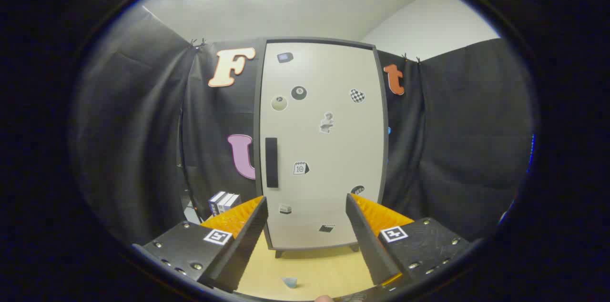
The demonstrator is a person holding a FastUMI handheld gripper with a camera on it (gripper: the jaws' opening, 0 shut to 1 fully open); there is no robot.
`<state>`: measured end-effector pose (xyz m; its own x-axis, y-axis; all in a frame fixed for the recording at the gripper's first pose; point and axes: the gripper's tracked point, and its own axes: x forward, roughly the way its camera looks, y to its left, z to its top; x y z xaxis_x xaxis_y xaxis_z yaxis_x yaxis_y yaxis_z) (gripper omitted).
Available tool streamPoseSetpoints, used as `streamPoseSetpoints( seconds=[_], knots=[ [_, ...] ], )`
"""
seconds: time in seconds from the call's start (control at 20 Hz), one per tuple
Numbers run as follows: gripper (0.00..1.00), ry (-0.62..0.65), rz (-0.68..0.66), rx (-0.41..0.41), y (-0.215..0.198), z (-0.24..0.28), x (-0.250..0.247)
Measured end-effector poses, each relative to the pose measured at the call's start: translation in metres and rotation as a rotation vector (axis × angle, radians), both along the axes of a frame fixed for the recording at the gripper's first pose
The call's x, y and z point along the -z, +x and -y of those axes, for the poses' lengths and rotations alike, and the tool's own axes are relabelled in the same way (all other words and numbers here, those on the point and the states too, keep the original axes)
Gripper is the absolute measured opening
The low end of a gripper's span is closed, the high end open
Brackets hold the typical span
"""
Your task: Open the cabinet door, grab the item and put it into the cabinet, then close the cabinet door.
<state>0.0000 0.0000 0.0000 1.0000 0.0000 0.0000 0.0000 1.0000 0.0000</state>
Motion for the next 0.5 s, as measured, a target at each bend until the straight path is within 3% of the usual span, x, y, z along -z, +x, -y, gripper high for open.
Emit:
streamPoseSetpoints(
  seconds=[0.5],
  knots=[
    [0.97, -0.017, -0.014, -0.013, 0.0092, -0.0096, 0.0030]
  ],
)
